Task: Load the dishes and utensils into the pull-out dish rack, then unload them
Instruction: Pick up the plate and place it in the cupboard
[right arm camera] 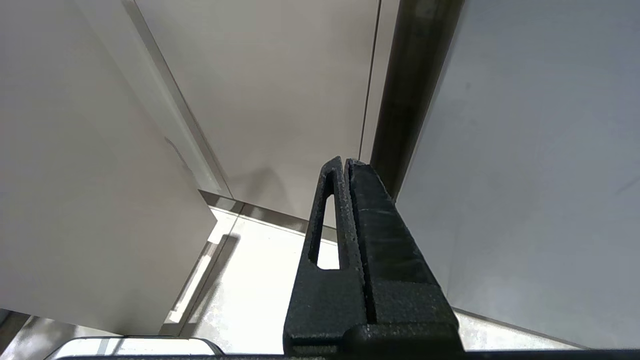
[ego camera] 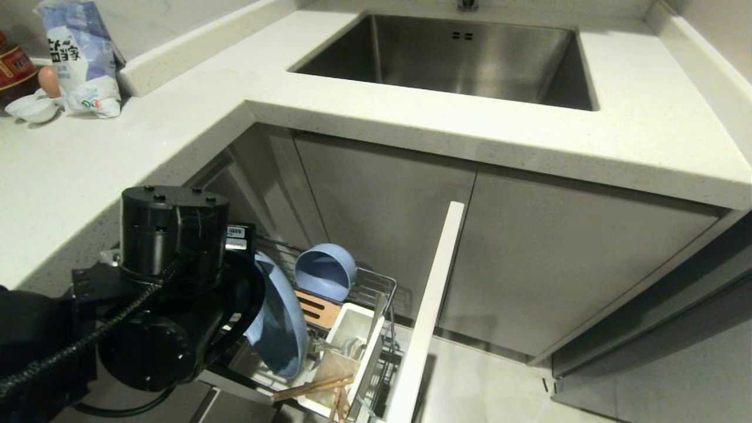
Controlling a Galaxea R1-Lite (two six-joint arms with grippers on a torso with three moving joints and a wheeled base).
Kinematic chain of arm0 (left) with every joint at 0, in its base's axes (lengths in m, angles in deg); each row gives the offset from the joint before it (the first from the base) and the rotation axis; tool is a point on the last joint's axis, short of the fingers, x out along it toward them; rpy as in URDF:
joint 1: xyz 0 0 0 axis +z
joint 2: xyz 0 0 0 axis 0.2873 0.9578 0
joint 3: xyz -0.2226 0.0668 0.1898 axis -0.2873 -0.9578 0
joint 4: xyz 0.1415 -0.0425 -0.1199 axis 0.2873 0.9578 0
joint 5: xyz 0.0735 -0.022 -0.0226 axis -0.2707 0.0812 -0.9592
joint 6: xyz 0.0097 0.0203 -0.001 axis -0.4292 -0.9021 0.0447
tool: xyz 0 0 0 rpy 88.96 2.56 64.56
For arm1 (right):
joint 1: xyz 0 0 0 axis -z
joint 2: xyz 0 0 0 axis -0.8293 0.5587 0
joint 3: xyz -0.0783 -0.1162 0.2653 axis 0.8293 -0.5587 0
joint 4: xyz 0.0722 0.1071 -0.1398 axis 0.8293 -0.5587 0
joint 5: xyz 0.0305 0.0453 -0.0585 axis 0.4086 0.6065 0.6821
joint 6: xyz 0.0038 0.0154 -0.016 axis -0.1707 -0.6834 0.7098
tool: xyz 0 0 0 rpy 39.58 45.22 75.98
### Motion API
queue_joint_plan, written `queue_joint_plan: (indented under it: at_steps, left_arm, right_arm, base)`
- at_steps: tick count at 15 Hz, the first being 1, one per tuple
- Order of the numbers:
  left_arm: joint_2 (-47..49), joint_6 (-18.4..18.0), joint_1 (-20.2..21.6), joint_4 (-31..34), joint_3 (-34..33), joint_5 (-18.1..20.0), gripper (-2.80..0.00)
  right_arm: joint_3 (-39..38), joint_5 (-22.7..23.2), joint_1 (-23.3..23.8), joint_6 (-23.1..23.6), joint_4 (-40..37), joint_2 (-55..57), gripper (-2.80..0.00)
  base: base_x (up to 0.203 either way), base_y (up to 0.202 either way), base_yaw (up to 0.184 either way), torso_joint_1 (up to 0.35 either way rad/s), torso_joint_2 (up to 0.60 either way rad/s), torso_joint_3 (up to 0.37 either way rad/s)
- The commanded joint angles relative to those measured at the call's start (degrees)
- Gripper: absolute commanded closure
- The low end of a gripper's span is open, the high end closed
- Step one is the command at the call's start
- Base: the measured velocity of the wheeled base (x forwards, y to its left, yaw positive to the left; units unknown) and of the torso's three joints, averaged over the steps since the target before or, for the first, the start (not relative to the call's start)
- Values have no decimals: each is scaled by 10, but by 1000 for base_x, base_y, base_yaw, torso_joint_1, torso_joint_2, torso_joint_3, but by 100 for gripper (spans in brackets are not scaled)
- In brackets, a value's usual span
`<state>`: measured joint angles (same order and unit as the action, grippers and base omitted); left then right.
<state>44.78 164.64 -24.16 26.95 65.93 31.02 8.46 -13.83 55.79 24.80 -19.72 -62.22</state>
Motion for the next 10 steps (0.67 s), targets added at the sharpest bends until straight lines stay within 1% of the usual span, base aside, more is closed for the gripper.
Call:
queue_joint_plan:
  at_steps: [1,3,6,10]
  left_arm:
    - [3,8,15,-1,-1,9,0]
    - [-4,7,18,-1,2,14,0]
    - [-43,-1,7,0,13,14,0]
    - [-56,-4,4,0,3,13,0]
  right_arm:
    - [-13,0,0,0,0,0,0]
    - [-13,0,0,0,0,0,0]
    - [-13,0,0,0,0,0,0]
    - [-13,0,0,0,0,0,0]
  base:
    - [0,0,0,0,0,0]
    - [0,0,0,0,0,0]
    - [0,0,0,0,0,0]
    - [0,0,0,0,0,0]
